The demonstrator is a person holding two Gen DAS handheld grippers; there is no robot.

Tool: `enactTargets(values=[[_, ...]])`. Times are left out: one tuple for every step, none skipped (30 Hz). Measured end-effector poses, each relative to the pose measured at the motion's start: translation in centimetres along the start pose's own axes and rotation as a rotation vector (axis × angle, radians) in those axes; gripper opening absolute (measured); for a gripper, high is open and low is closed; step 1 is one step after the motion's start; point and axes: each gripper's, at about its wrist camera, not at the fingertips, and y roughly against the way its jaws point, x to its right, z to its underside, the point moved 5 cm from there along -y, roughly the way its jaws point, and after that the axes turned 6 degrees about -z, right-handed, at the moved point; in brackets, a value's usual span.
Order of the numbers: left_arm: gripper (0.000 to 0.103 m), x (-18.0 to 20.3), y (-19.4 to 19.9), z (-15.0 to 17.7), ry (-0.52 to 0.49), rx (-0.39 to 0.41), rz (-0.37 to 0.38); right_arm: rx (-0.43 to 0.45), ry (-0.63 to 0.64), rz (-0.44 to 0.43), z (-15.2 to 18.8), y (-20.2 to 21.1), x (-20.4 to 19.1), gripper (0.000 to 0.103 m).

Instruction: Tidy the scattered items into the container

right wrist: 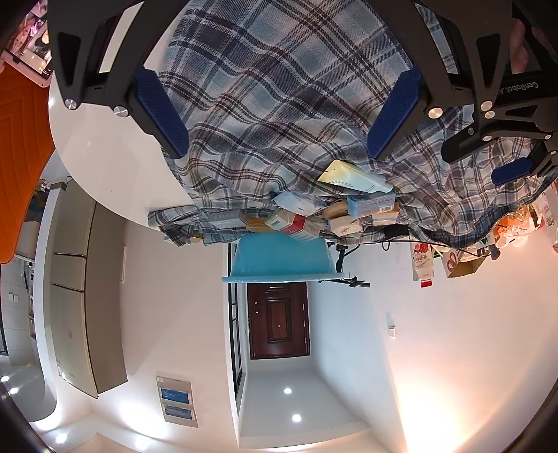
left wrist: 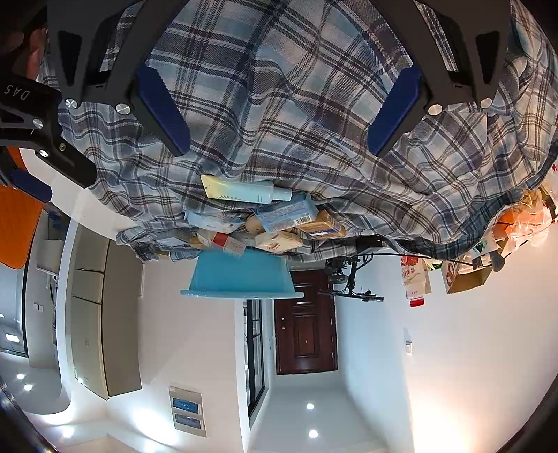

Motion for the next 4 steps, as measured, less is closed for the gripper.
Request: enactTargets(values=[[0.103,-0.02,-0.01,-0.01,0.000,-0.001,-0.003,0.001,0.000,0.001,0.00,0.00,0.00,0.102],[0.103,-0.05,-0.04,-0.05,0.000,-0.001,-0.003,0.002,0.000,0.001,-0.01,0.00,0.00,0.102],[0.103,-0.04,-0.04,-0.06,0.000,0.000,0.000,0.002,0.000,0.000,-0.01,0.01,0.00,0.102],[0.103,-0.04,-0.04,-0.06,0.000,0.000,0.000,0.001,0.000,0.001,-0.02,-0.02,0.01,0.102]])
